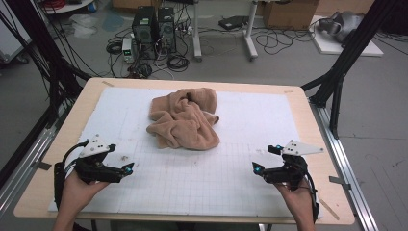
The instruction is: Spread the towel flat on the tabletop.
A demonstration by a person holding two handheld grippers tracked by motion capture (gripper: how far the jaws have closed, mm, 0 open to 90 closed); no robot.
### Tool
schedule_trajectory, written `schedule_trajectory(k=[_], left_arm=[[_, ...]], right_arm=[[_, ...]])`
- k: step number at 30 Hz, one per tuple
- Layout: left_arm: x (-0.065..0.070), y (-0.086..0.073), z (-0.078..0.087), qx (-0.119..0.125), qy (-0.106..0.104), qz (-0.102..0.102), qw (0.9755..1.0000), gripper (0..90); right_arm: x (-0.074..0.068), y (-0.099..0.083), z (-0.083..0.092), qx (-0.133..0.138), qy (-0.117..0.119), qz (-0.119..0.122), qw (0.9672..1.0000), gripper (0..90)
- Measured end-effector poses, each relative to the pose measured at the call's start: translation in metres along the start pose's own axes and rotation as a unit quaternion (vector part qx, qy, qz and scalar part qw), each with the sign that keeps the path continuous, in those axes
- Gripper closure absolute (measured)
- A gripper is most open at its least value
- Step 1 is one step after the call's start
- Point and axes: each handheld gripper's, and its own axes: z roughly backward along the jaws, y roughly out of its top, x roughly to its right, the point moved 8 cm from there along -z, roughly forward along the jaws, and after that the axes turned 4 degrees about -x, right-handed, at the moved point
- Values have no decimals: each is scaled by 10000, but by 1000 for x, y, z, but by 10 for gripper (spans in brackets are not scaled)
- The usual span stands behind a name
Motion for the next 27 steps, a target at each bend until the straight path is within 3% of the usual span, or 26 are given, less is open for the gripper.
schedule_trajectory(k=[27], left_arm=[[3,1,5,111,-61,4,9999,84]], right_arm=[[-7,11,-12,-34,93,169,9998,102]])
